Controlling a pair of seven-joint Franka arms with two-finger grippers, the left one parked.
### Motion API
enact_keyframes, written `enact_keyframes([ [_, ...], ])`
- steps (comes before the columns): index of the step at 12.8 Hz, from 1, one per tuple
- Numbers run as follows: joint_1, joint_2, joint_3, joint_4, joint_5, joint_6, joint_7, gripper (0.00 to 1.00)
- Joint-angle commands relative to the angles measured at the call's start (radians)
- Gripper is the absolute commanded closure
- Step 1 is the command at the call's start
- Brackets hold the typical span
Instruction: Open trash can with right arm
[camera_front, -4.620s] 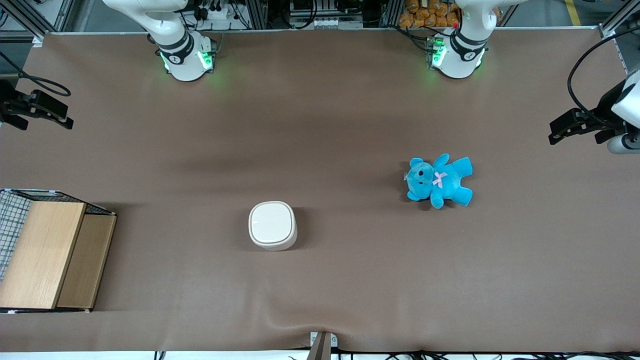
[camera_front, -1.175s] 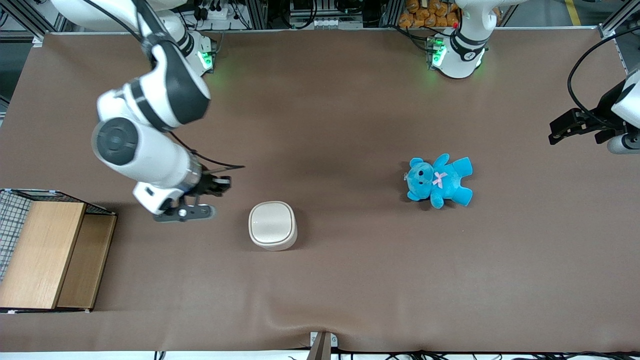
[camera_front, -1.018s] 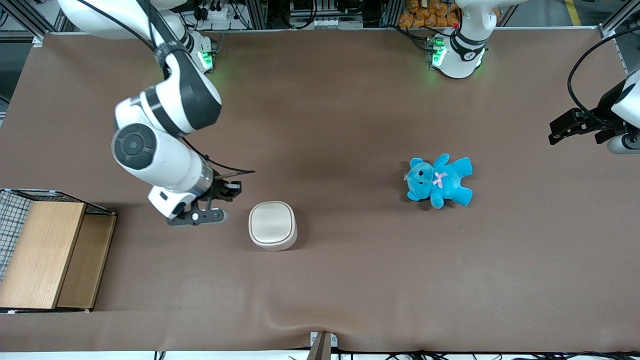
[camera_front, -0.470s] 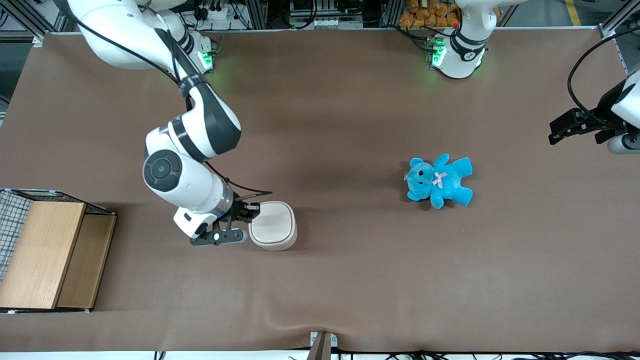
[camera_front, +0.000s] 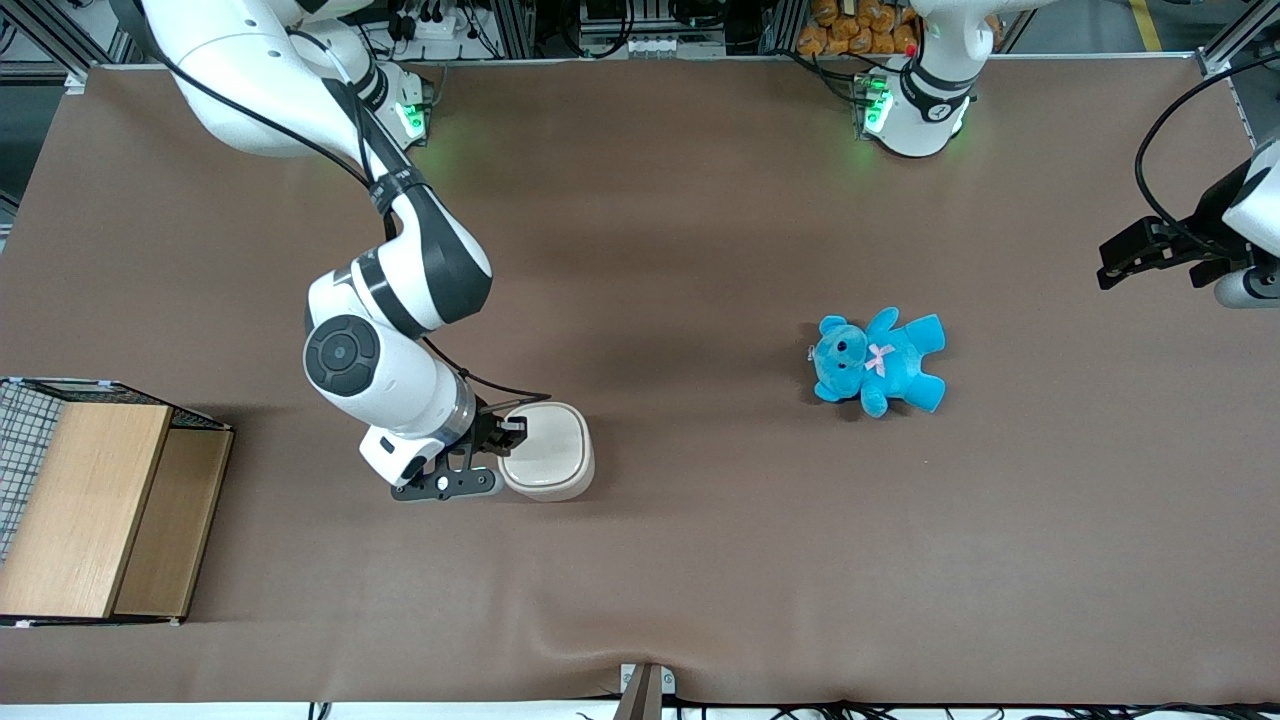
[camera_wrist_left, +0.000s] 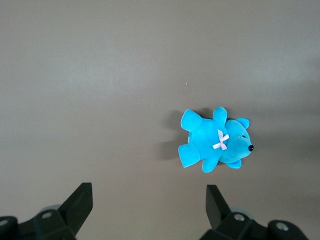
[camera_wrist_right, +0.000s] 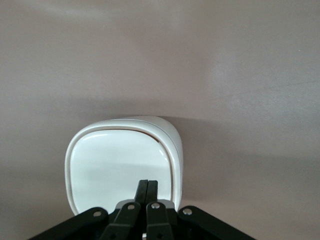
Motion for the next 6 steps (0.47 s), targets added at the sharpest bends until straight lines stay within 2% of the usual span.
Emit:
enact_keyframes([
  [1,0.010,0.030,-0.003,0.029,-0.029,0.004,0.012,1.00],
  [6,0.022,0.050,-0.005,0.028,-0.030,0.037,0.015,1.00],
])
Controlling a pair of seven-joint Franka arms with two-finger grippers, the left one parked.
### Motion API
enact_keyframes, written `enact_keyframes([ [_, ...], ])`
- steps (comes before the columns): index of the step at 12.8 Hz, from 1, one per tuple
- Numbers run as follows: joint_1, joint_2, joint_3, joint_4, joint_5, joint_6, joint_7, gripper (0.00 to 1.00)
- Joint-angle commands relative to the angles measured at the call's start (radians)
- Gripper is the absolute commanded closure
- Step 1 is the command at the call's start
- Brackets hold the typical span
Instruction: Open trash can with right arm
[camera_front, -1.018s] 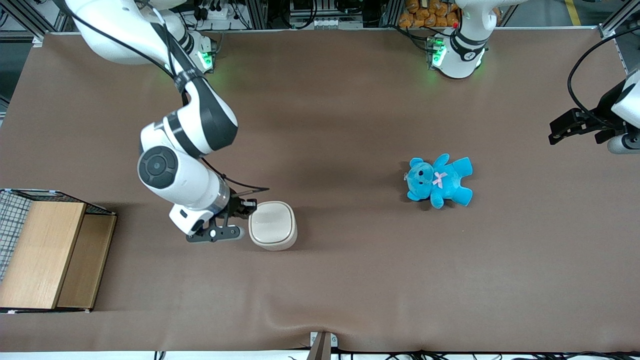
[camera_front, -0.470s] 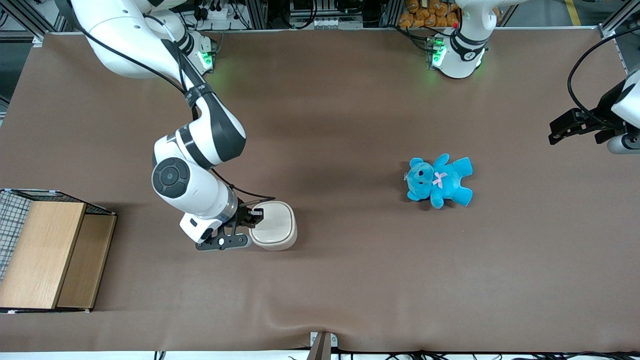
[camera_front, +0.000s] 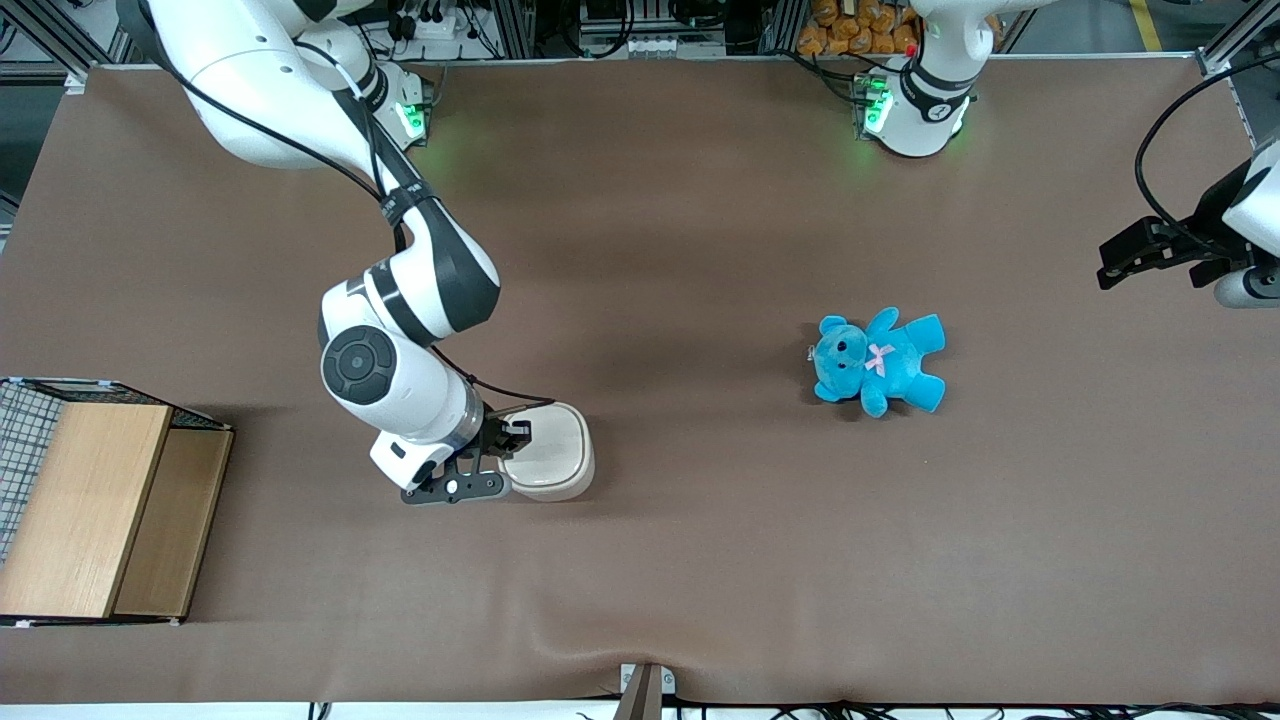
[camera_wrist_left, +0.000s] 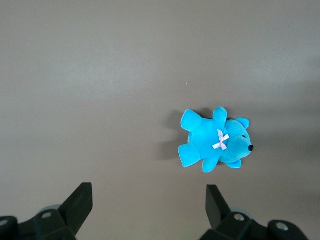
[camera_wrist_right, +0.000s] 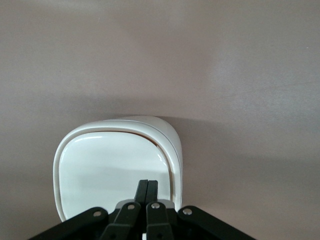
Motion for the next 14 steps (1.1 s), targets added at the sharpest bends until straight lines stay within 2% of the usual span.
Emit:
enact_keyframes([
  [1,0.017,0.023,-0.008,0.028,-0.024,0.011,0.013,1.00],
  [3,0.013,0.025,-0.008,0.028,-0.046,0.011,0.012,1.00],
  [14,0.017,0.053,-0.013,0.014,-0.066,0.049,0.015,1.00],
])
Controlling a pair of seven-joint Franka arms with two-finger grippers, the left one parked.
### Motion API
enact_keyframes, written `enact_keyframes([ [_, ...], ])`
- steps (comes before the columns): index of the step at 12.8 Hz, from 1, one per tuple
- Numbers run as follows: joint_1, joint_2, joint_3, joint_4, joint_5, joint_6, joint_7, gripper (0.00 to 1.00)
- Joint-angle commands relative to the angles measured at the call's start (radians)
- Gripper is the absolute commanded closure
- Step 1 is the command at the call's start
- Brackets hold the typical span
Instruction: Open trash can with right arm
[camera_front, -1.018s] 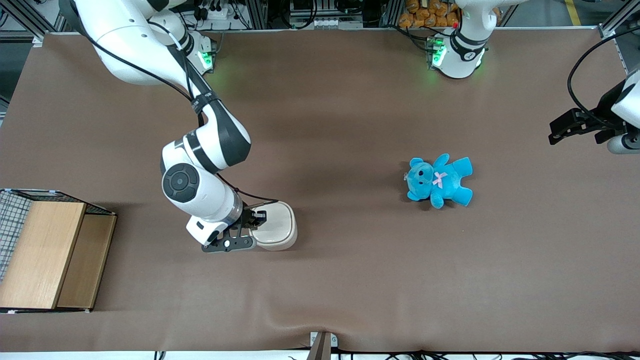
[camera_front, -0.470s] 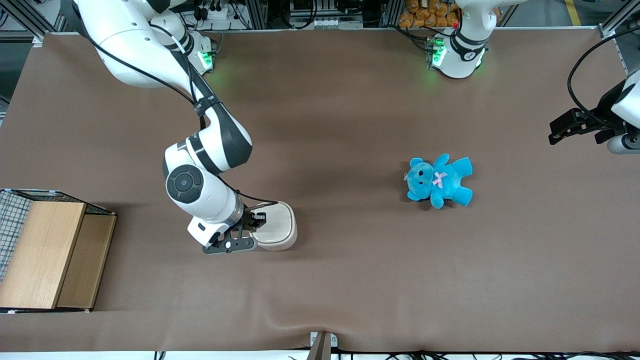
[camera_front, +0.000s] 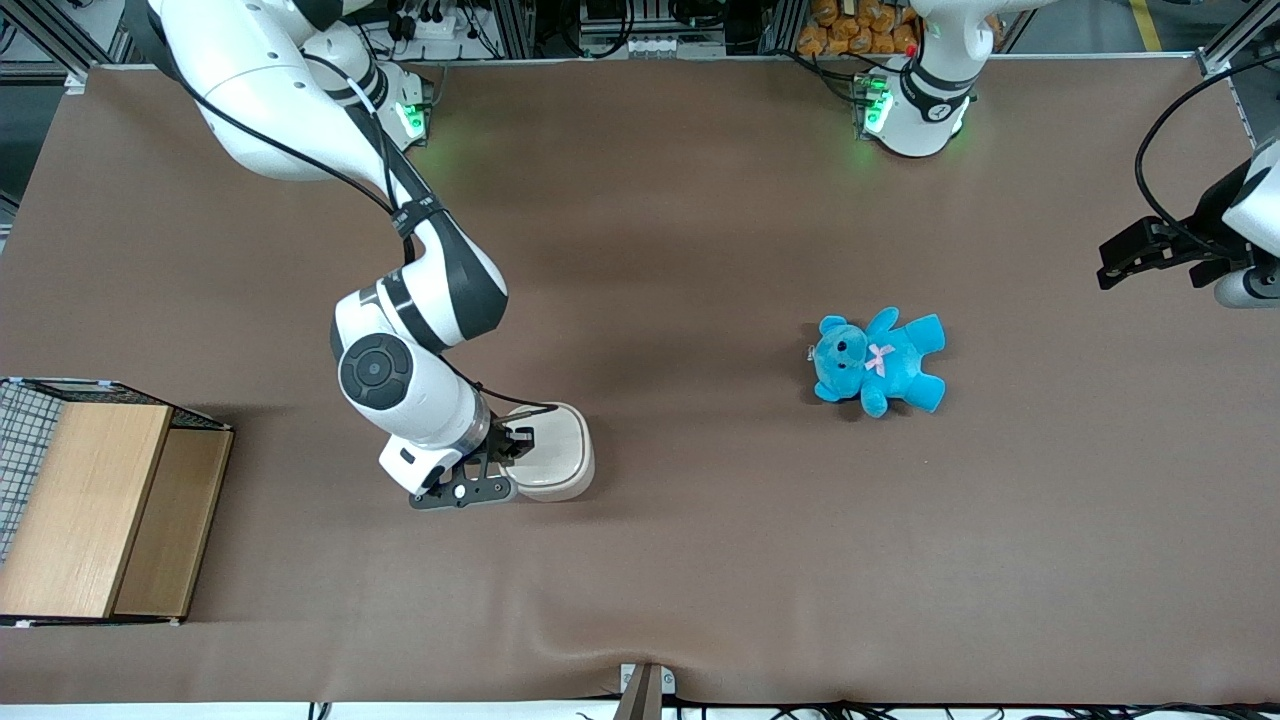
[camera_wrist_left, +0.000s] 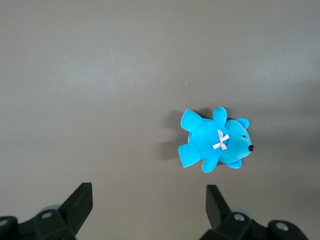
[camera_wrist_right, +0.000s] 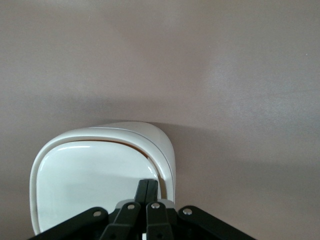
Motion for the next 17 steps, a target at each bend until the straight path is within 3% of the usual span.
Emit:
enact_keyframes([
  [1,0.010,0.021,-0.007,0.011,-0.020,0.022,0.015,1.00],
  [6,0.008,0.018,-0.004,0.031,-0.019,-0.002,0.025,1.00],
  [9,0.010,0.018,0.005,0.101,-0.012,-0.102,0.052,1.00],
  [12,0.013,0.016,0.007,0.159,0.064,-0.165,0.079,1.00],
  [17,0.042,0.015,0.045,0.196,0.105,-0.208,0.197,1.00],
])
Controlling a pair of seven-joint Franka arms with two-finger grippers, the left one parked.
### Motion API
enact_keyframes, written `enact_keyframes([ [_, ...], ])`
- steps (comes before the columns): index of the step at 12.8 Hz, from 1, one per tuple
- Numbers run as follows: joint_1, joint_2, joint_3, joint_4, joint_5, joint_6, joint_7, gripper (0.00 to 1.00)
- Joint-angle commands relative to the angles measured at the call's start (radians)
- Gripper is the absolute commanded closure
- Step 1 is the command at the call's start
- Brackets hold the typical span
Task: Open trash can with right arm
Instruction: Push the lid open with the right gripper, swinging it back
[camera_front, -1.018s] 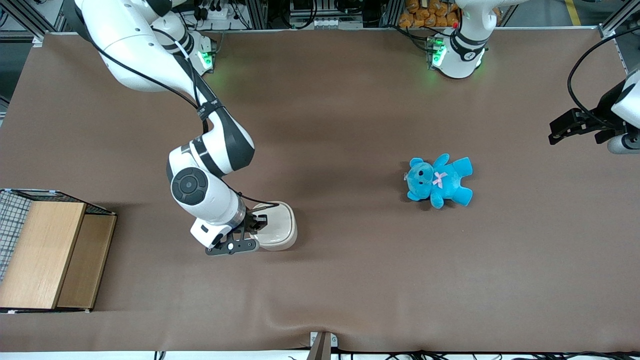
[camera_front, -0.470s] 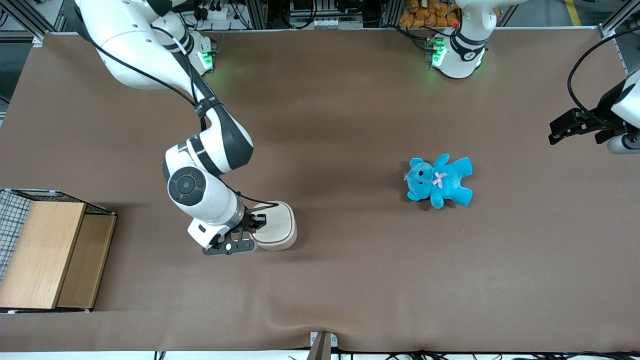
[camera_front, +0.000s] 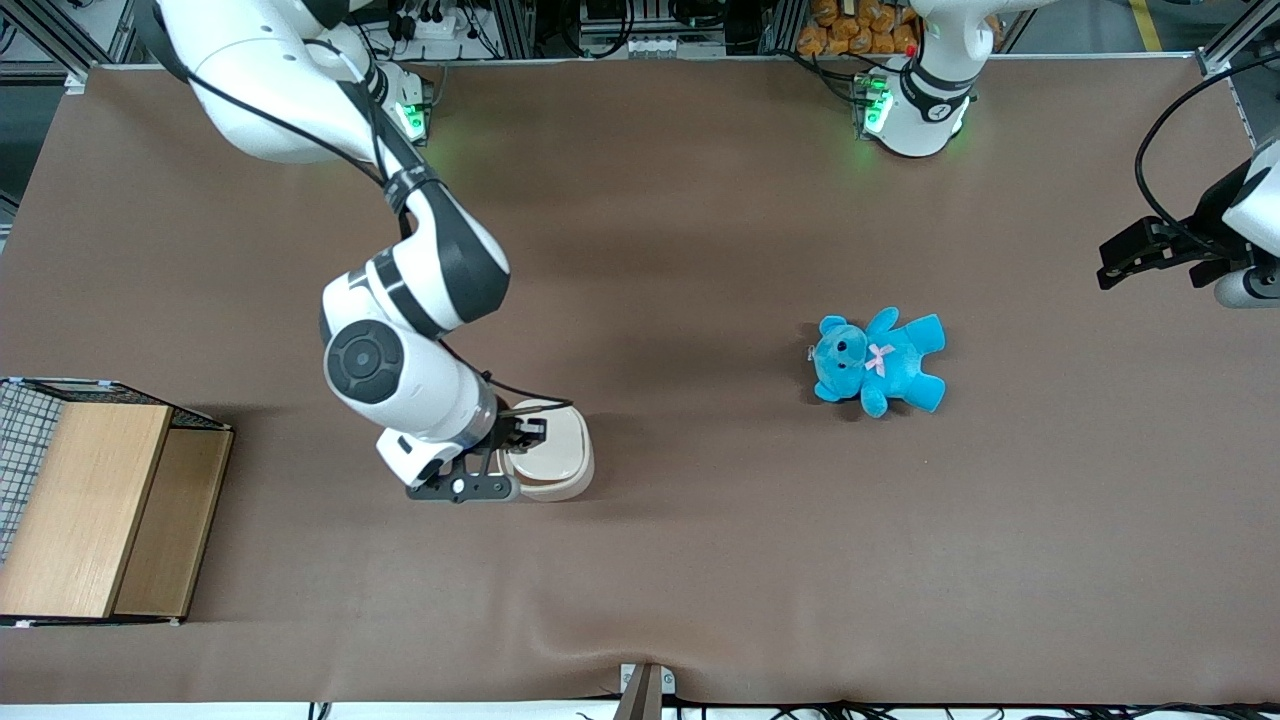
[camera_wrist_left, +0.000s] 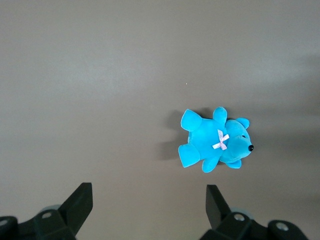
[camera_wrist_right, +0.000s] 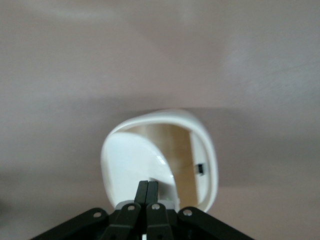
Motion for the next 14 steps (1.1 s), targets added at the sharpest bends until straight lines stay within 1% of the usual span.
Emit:
enact_keyframes([
  [1,-0.001,0.011,0.024,0.041,0.063,-0.050,0.048,1.00],
  [3,-0.001,0.004,0.026,0.065,0.126,-0.119,0.063,1.00],
  [5,-0.007,-0.018,0.028,0.079,0.161,-0.199,0.063,1.00],
  [6,-0.010,-0.036,0.029,0.079,0.169,-0.225,0.077,0.96],
  [7,-0.010,-0.044,0.029,0.079,0.181,-0.245,0.109,0.87],
  [9,-0.015,-0.079,0.029,0.079,0.216,-0.282,0.126,0.60],
  [10,-0.038,-0.094,0.029,0.079,0.236,-0.315,0.126,0.38],
  [12,-0.074,-0.125,0.028,0.078,0.244,-0.386,0.118,0.13],
  [13,-0.093,-0.143,0.026,0.078,0.243,-0.427,0.111,0.05],
  [14,-0.111,-0.156,0.023,0.078,0.243,-0.463,0.108,0.00],
])
